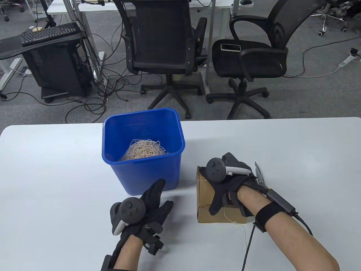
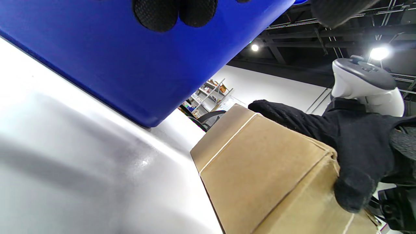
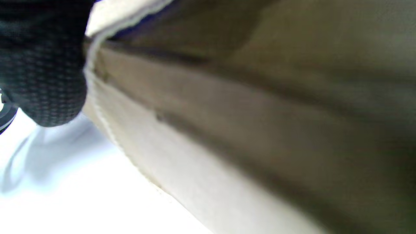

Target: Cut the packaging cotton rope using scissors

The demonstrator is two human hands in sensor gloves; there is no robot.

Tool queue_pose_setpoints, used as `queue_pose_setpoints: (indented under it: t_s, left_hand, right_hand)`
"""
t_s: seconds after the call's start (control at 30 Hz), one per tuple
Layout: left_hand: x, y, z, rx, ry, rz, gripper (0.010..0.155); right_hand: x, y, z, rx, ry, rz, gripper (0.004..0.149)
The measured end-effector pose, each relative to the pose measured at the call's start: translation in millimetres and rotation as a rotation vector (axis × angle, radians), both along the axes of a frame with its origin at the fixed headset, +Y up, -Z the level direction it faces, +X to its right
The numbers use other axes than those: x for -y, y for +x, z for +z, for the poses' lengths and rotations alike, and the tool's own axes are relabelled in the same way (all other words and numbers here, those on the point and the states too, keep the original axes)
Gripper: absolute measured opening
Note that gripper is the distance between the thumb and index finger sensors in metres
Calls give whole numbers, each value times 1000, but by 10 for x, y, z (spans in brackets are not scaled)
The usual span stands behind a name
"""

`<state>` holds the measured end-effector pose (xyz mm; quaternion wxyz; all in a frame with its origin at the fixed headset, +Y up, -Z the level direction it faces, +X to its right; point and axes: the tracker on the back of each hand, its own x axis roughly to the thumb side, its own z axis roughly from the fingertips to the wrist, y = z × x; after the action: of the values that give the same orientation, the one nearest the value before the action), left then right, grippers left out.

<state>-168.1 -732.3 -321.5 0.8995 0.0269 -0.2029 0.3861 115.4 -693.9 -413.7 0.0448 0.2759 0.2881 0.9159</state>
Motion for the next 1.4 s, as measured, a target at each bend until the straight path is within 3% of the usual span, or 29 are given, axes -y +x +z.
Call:
queue_pose_setpoints:
  t_s: [0.27, 0.43, 0.77, 1.0, 1.17, 1.4]
  left_hand:
    - [22, -4, 0, -3, -14, 0, 77]
    - [25, -8, -5, -5, -20, 7, 77]
    - [5, -66, -35, -19, -33, 46, 77]
    - [-18, -132, -43, -39, -35, 89, 77]
    - [-6, -167, -48, -51, -44, 100, 77]
    - [-4, -170, -40, -50, -44, 110, 77]
  right_hand:
    - [-17, -152, -12, -37, 102, 135, 139]
    - [72, -67, -27, -48, 7, 38, 139]
    - [-53, -102, 33, -45, 111, 60, 138]
    - [-395, -80, 212, -52, 192, -5, 137]
    - [-659, -196, 471, -111, 251, 13, 137]
    - [-617, -451, 788, -160, 244, 18, 137]
